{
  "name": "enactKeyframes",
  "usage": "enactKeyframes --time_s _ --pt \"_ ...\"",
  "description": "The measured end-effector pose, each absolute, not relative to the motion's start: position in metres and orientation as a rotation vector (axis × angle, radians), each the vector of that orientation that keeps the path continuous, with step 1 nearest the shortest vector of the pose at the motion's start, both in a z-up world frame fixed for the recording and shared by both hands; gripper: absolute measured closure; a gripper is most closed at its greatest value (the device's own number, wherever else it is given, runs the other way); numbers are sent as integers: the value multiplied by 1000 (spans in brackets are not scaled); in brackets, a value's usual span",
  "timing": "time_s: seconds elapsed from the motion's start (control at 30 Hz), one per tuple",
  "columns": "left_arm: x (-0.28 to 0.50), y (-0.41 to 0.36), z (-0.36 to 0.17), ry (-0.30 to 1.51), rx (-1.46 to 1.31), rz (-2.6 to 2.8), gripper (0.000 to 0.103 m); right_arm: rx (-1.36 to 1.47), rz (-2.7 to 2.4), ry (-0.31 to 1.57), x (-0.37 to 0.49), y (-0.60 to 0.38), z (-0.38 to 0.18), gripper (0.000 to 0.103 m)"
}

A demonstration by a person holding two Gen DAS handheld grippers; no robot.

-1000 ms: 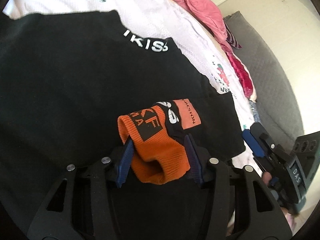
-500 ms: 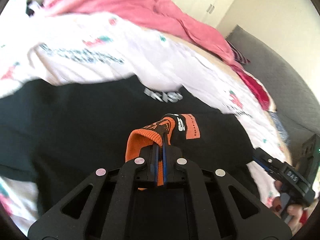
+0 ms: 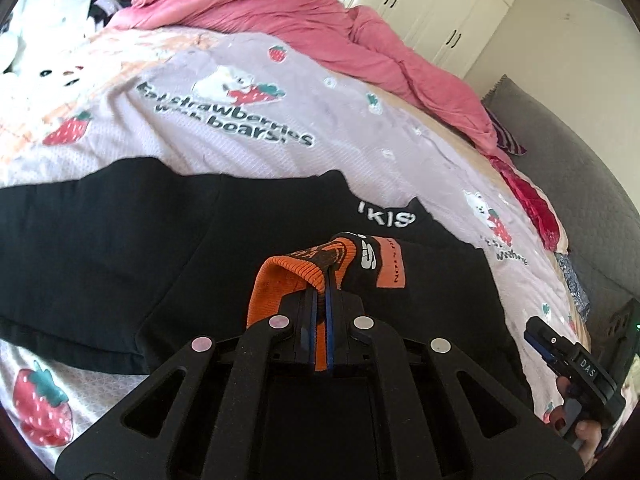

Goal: Fold small clothes
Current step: 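Lower the cuff onto the shirt body and open the left gripper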

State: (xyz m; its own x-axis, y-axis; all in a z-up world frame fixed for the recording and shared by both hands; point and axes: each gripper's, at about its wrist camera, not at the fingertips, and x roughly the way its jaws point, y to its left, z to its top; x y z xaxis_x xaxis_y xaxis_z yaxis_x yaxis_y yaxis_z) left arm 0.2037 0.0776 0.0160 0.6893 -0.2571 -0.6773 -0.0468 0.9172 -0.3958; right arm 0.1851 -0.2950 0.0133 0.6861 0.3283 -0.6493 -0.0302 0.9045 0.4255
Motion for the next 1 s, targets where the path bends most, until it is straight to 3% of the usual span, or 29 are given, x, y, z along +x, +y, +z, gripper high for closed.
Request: enactKeyframes --time_s 0.47,0.57,0.83,0.9,0.97,1.0 --pt "197 80 23 767 -341 -69 103 378 188 795 190 -290 16 46" --pt "197 73 24 766 -308 -77 103 356 186 794 191 -288 18 41" --pt "204 51 10 833 -253 -137 103 313 197 789 195 -281 20 40" --pt "207 50 2 867 -260 -145 98 296 200 787 197 -277 21 40" --pt "210 49 -6 906 -258 -150 82 278 212 793 200 -273 21 38" --pt "210 48 -9 917 -247 -143 80 274 217 799 201 -271 21 37"
